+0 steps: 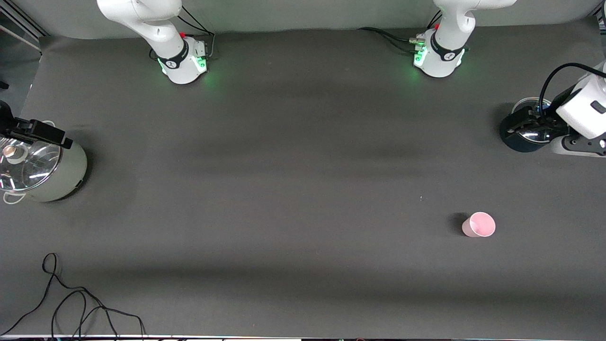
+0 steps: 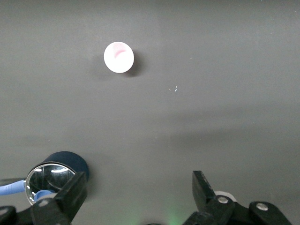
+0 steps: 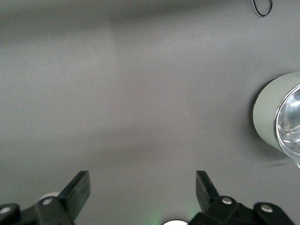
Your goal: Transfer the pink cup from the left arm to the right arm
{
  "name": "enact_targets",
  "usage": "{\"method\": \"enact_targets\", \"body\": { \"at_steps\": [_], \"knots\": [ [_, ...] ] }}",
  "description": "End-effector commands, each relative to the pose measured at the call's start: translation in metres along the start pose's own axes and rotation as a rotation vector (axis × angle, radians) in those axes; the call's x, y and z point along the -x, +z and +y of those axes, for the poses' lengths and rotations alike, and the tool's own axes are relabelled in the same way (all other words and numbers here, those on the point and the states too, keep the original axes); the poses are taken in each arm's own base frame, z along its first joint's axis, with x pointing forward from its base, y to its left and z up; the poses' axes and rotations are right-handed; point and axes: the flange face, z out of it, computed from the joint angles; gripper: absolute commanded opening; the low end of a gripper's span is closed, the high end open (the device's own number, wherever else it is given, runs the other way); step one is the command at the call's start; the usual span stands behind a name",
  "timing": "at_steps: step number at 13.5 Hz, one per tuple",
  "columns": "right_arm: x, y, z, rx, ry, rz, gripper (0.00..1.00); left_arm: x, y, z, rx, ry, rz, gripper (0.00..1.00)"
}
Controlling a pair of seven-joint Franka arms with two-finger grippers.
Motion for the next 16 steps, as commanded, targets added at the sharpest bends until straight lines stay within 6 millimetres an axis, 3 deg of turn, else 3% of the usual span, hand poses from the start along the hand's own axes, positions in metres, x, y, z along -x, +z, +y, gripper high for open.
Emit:
{"method": "enact_targets", "body": {
  "at_steps": [1,16],
  "knots": [
    [0.0,-0.001,-0.001,-0.042,0.014,-0.014,1.0,0.004,-0.002,0.0,-0.001,0.014,0.005,1.0],
    [-0.004,0.004,0.006,-0.055,0.01,-0.026,1.0,-0.002,0.002,-0.014,-0.007,-0.007,0.005,1.0]
  ]
}}
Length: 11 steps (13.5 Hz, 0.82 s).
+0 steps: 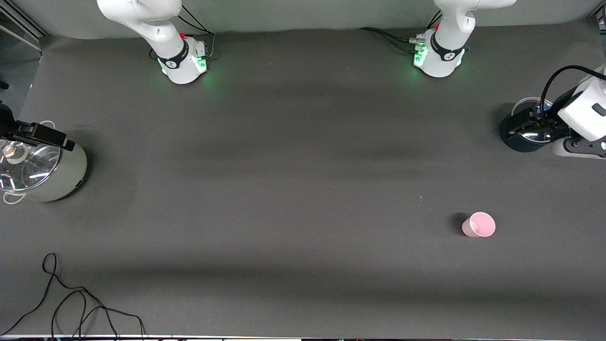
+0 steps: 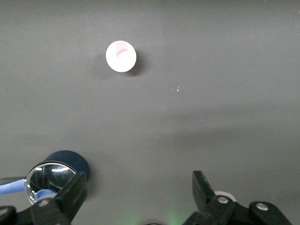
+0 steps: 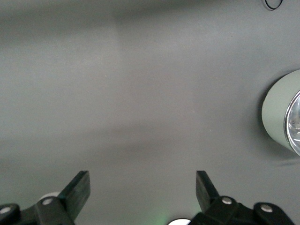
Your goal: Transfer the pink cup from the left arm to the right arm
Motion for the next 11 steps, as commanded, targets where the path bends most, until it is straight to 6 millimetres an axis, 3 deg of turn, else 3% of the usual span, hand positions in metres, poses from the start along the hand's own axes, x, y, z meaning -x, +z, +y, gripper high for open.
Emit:
{"method": "enact_targets", "body": {
  "at_steps": [1,5,9,11],
  "knots": [
    [0.001,-0.003,0.002,-0.019,-0.002,-0.009,1.0,-0.003,-0.001,-0.007,-0.007,0.003,0.017,1.0],
    [0.001,-0.003,0.002,-0.019,-0.002,-0.009,1.0,-0.017,-0.002,-0.032,-0.011,0.012,0.066,1.0],
    [0.001,-0.002,0.001,-0.019,-0.003,-0.01,1.0,-0.043,0.01,-0.094,0.004,0.129,0.069,1.0],
    [0.001,-0.002,0.001,-0.019,-0.005,-0.01,1.0,-0.058,0.019,-0.113,-0.003,0.255,0.085,1.0]
  ]
}}
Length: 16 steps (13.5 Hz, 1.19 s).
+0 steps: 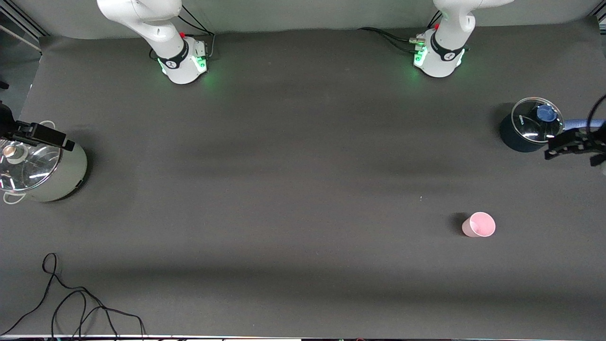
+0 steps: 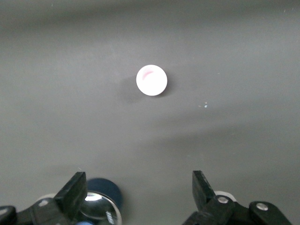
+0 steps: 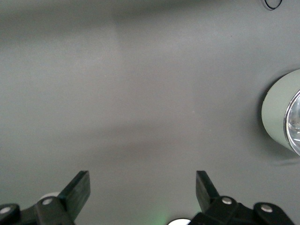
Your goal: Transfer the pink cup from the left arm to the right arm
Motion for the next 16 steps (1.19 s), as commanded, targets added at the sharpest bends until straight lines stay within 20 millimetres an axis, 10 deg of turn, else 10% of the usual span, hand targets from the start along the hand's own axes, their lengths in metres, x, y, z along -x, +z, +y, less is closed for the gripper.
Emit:
{"method": "enact_targets", "body": {
  "at_steps": [1,11,16],
  "knots": [
    [0.001,-0.002,0.001,-0.018,-0.005,-0.01,1.0,-0.017,0.005,-0.028,0.0,0.138,0.032,1.0],
    [0.002,-0.001,-0.002,-0.016,-0.009,-0.015,1.0,-0.014,0.091,-0.17,0.265,0.602,0.311,1.0],
    [0.003,0.0,-0.002,-0.015,-0.013,-0.025,1.0,-0.006,0.196,-0.223,0.439,0.753,0.531,1.0]
  ]
}}
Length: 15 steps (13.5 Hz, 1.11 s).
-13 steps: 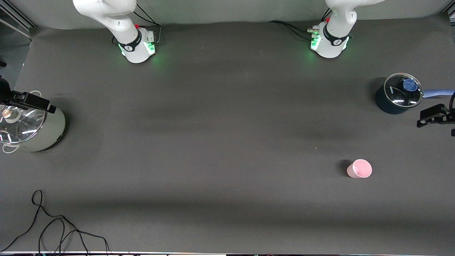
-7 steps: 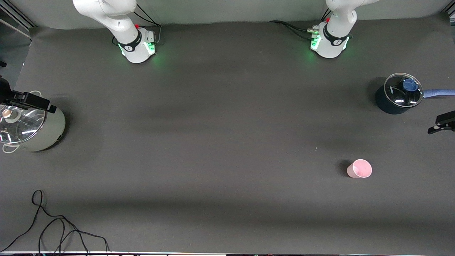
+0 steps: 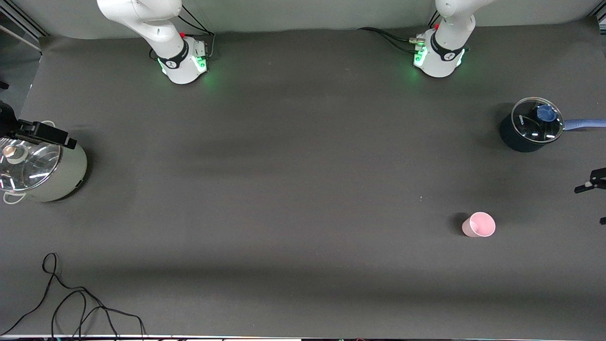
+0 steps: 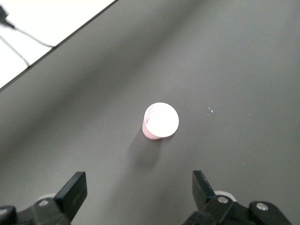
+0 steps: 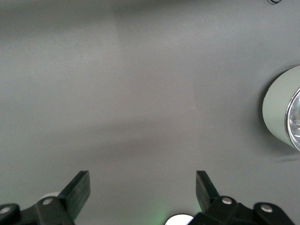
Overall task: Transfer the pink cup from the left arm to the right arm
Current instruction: 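Move the left gripper down toward the pink cup, fingers open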
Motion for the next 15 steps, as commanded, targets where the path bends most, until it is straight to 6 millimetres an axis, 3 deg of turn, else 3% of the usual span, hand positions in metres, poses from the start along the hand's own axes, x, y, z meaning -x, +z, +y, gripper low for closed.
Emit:
{"method": "enact_targets", "body": {
  "at_steps": [1,7,10,13,15],
  "knots": [
    [0.001,-0.003,-0.002,-0.016,-0.01,-0.006,1.0,0.051,0.03,-0.033,0.04,0.097,0.151,1.0],
    [0.001,-0.003,-0.002,-0.016,-0.009,-0.006,1.0,0.133,0.116,-0.06,0.071,0.296,0.369,1.0],
    [0.001,-0.003,-0.002,-0.016,-0.009,-0.006,1.0,0.172,0.159,-0.057,0.078,0.352,0.471,1.0],
    [0.001,-0.003,-0.002,-0.016,-0.009,-0.006,1.0,0.199,0.197,-0.051,0.063,0.411,0.55,1.0],
    [0.001,-0.003,-0.002,-0.016,-0.009,-0.006,1.0,0.205,0.211,-0.047,0.056,0.43,0.578,1.0]
  ]
}}
